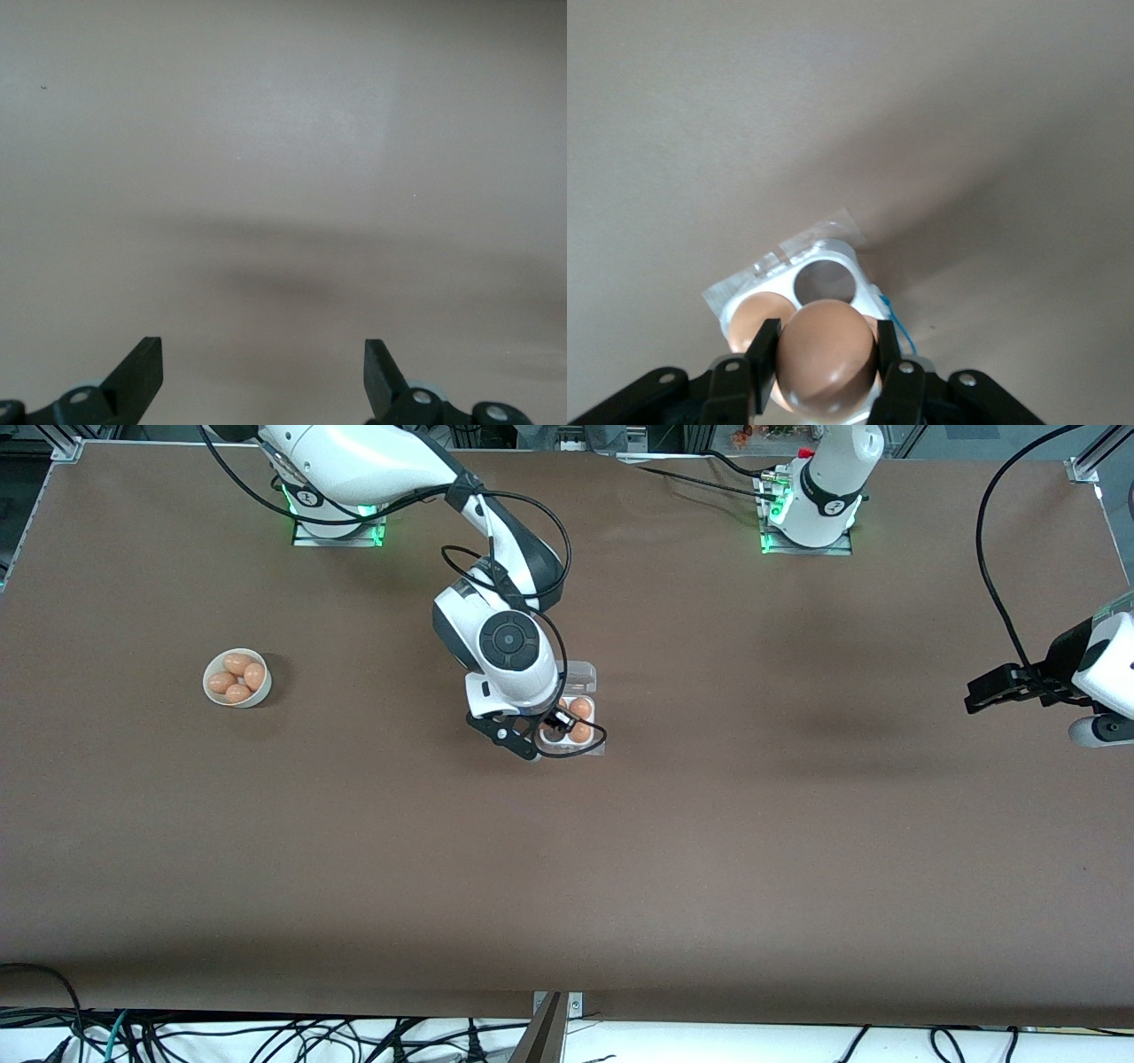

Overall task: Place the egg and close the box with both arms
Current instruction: 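Lower the egg into the empty slot and open the right gripper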

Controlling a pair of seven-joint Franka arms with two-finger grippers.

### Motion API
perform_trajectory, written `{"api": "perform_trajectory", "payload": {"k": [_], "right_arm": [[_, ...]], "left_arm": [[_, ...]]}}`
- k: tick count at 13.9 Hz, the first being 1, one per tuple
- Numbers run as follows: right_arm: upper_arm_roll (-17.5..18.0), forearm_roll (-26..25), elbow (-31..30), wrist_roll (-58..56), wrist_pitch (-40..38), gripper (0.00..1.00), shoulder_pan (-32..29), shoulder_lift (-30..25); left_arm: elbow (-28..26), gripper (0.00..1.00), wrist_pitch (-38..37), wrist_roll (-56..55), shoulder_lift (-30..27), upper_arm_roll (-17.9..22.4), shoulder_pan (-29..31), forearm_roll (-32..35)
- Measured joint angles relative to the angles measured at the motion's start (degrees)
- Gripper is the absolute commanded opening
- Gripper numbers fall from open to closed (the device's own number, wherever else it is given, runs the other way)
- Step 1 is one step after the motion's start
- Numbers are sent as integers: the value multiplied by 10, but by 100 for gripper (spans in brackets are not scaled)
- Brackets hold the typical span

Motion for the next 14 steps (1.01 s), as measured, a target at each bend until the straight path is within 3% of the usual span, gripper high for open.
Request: {"api": "perform_trajectory", "payload": {"k": [14], "right_arm": [[0, 0, 1, 0, 31, 33, 16, 37]], "left_arm": [[0, 100, 0, 0, 0, 1, 0, 0]]}}
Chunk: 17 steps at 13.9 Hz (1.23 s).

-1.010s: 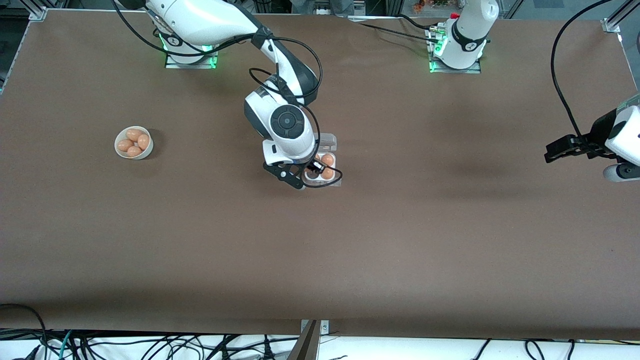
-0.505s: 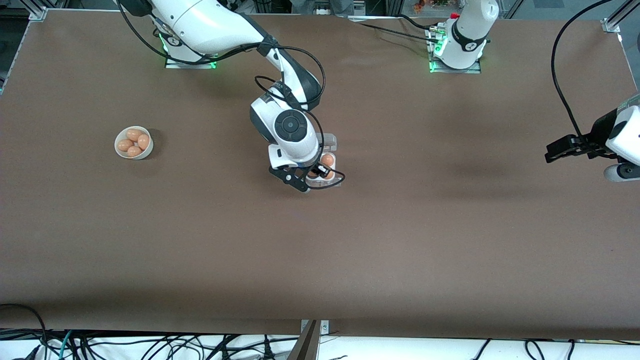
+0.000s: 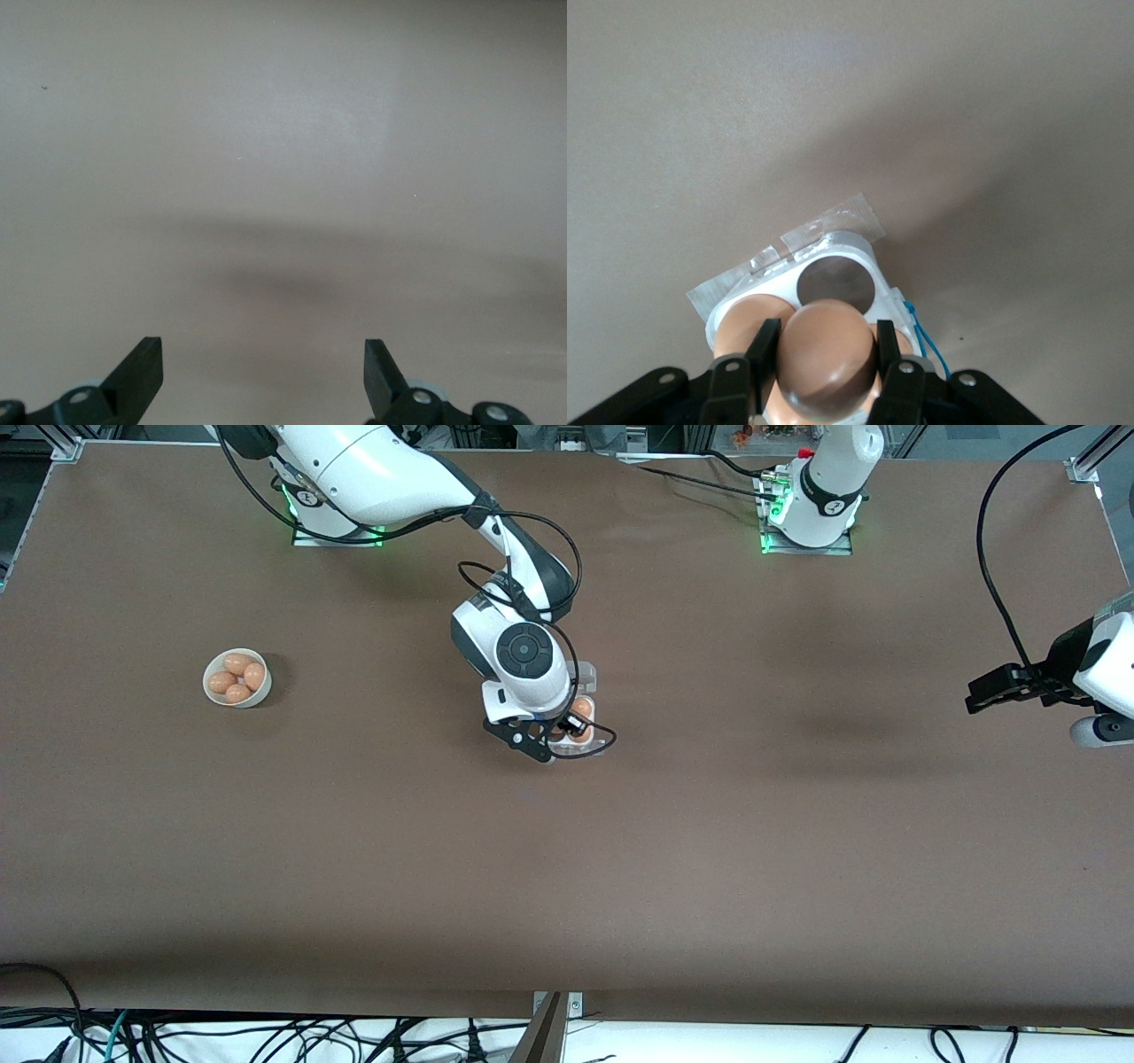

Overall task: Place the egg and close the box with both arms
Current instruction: 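Lower the egg into the empty slot and open the right gripper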

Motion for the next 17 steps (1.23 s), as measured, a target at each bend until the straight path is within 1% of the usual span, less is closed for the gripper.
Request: {"api": "perform_trajectory", "payload": {"k": [3, 5, 7, 8, 9, 10, 11, 12, 17], "right_arm": [[0, 0, 0, 0, 0, 33, 2, 2], [0, 0, 0, 0, 0, 37, 4, 3], [0, 0, 0, 0, 0, 58, 4, 3], [0, 0, 0, 0, 0, 75, 4, 4], [0, 0, 0, 0, 0, 82, 4, 4], [0, 0, 0, 0, 0, 93, 4, 4], [0, 0, 0, 0, 0, 94, 4, 4], [0, 0, 0, 0, 0, 99, 4, 4], [-1, 0, 0, 0, -1, 100, 4, 4]], "left_arm": [[0, 100, 0, 0, 0, 0, 0, 0], [0, 100, 0, 0, 0, 0, 0, 0], [0, 100, 0, 0, 0, 0, 0, 0], [0, 100, 0, 0, 0, 0, 0, 0], [1, 100, 0, 0, 0, 0, 0, 0], [1, 100, 0, 0, 0, 0, 0, 0], [1, 100, 0, 0, 0, 0, 0, 0], [1, 100, 0, 0, 0, 0, 0, 0], [2, 100, 0, 0, 0, 0, -1, 0]]}}
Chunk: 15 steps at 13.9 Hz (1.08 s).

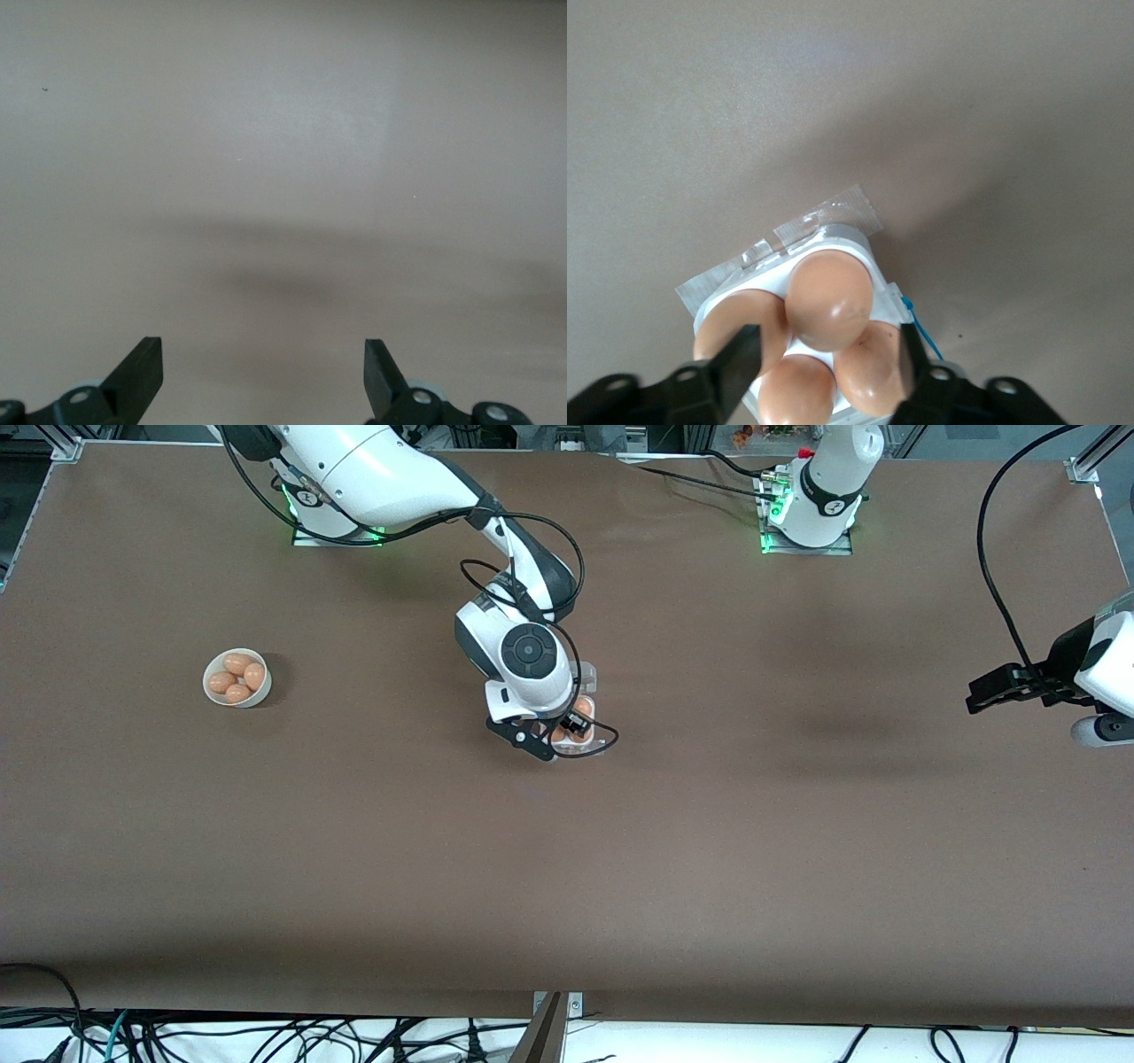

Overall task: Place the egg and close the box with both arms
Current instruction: 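Withdraw the right gripper while the left gripper reaches the carton lid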

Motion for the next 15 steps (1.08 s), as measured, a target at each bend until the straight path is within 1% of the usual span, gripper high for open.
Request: {"api": "perform_trajectory", "payload": {"k": [4, 6, 9, 13, 14, 15], "right_arm": [[-2, 0, 4, -1, 7, 100, 0, 0], [-6, -1, 15, -3, 8, 100, -1, 0], [-23, -5, 28, -30, 8, 100, -6, 0], [-48, -6, 38, -89, 5, 100, -17, -4], [-54, -7, 39, -106, -4, 100, -22, -9], [-60, -7, 39, -126, -18, 100, -27, -16]], "left_arm": [[0, 100, 0, 0, 4, -2, -11, 0], [0, 100, -2, 0, 6, -3, -26, 0], [0, 100, -16, -1, 10, -4, -56, 0], [0, 100, -28, -6, 14, -7, -75, 0], [0, 100, -33, -10, 15, -10, -81, 0], [0, 98, -41, -16, 17, -14, -87, -2]]}}
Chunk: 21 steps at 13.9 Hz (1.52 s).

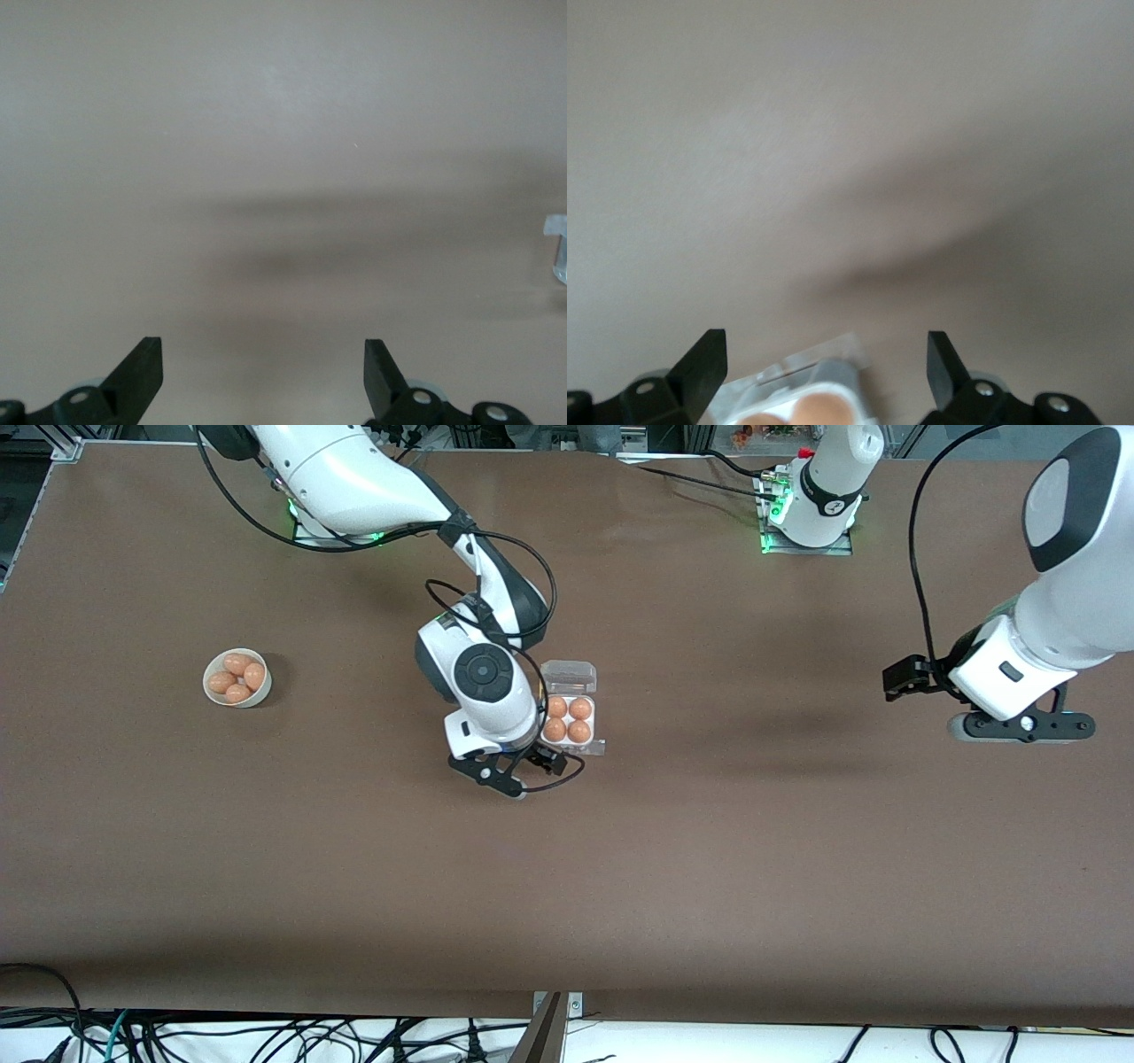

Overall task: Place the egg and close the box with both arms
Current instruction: 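Withdraw the right gripper while the left gripper reaches the carton lid, then grasp the clear lid with the left gripper and fold it over the eggs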

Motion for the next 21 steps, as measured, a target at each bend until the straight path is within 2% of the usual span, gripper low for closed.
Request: {"api": "perform_trajectory", "payload": {"k": [2, 5, 8, 11, 14, 17, 21], "right_arm": [[-10, 0, 1, -44, -34, 100, -13, -17], [-16, 0, 1, -111, -81, 100, -43, -45], [-22, 0, -3, -178, -108, 100, -75, -74], [-24, -1, -50, -275, -118, 100, -125, -126], [-24, -1, -120, -370, -118, 100, -181, -199], [-23, -1, -170, -413, -123, 100, -221, -278], [-24, -1, -205, -477, -177, 100, -257, -376]], "left_arm": [[0, 86, -13, -18, 6, -8, -18, -12], [0, 56, -48, -36, 15, -10, -49, -51], [0, 35, -76, -47, 23, -9, -50, -111], [0, 12, -81, -127, 43, -11, -77, -140], [0, 6, -81, -173, 75, -16, -128, -176], [0, 6, -81, -180, 101, -16, -145, -249], [0, 6, -83, -182, 134, -17, -173, -293]]}}
